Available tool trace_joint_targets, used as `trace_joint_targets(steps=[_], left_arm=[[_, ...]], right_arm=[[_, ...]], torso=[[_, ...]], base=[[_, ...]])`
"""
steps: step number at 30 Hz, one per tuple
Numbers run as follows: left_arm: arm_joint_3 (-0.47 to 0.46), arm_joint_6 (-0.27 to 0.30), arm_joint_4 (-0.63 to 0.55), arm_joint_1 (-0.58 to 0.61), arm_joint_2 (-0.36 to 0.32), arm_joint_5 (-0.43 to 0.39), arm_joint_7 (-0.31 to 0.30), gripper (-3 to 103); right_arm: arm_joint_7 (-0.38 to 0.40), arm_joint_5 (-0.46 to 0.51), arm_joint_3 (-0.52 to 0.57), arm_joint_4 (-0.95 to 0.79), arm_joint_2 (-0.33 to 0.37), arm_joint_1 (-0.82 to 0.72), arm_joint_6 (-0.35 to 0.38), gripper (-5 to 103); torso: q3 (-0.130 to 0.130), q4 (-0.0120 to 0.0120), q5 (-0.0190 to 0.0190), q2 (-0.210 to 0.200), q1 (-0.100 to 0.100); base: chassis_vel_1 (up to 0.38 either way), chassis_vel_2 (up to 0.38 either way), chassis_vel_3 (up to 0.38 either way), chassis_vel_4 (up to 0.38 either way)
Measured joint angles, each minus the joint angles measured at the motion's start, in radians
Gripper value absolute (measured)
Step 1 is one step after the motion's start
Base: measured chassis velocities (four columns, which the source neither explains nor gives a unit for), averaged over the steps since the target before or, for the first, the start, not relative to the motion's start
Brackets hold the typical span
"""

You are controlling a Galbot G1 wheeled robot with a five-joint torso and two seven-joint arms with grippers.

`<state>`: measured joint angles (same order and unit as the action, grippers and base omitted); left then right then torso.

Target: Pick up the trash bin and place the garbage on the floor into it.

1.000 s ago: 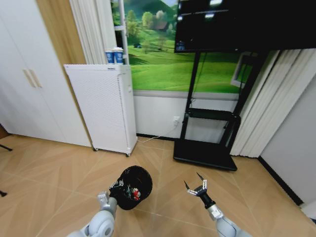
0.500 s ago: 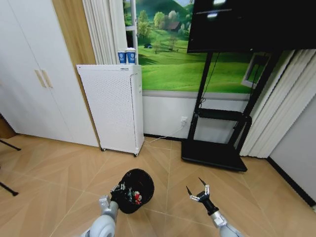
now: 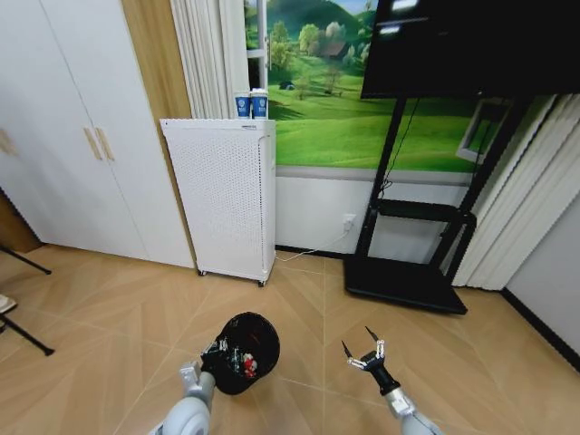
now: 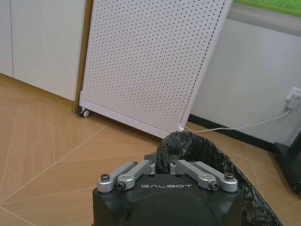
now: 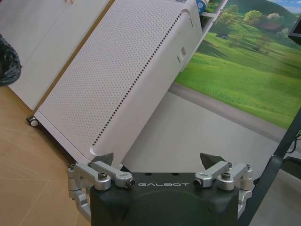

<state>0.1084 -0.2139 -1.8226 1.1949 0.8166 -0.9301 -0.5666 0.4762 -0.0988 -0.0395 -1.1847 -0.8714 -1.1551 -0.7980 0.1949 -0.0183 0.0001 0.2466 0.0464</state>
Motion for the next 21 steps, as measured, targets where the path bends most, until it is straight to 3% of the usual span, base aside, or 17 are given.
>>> trace_joint_targets(steps=[6, 21], left_arm=[[-0.05, -0.026, 0.091, 0.015, -0.008, 0.009, 0.088, 7], [-0.05, -0.047, 0.186, -0.041, 0.021, 0.002, 0.15, 7]], right_arm=[[-0.001, 0.016, 0.007, 0.005, -0.003, -0.012, 0.0, 100], [-0.004, 0.036, 0.014, 0.003, -0.018, -0.043, -0.001, 100]], torso=[[0.0, -0.0002, -0.0001, 0.0, 0.0], [0.0, -0.0001, -0.0002, 0.0, 0.0]], base=[[-0.051, -0.06, 0.045, 0.035], [0.0, 0.0, 0.0, 0.0]])
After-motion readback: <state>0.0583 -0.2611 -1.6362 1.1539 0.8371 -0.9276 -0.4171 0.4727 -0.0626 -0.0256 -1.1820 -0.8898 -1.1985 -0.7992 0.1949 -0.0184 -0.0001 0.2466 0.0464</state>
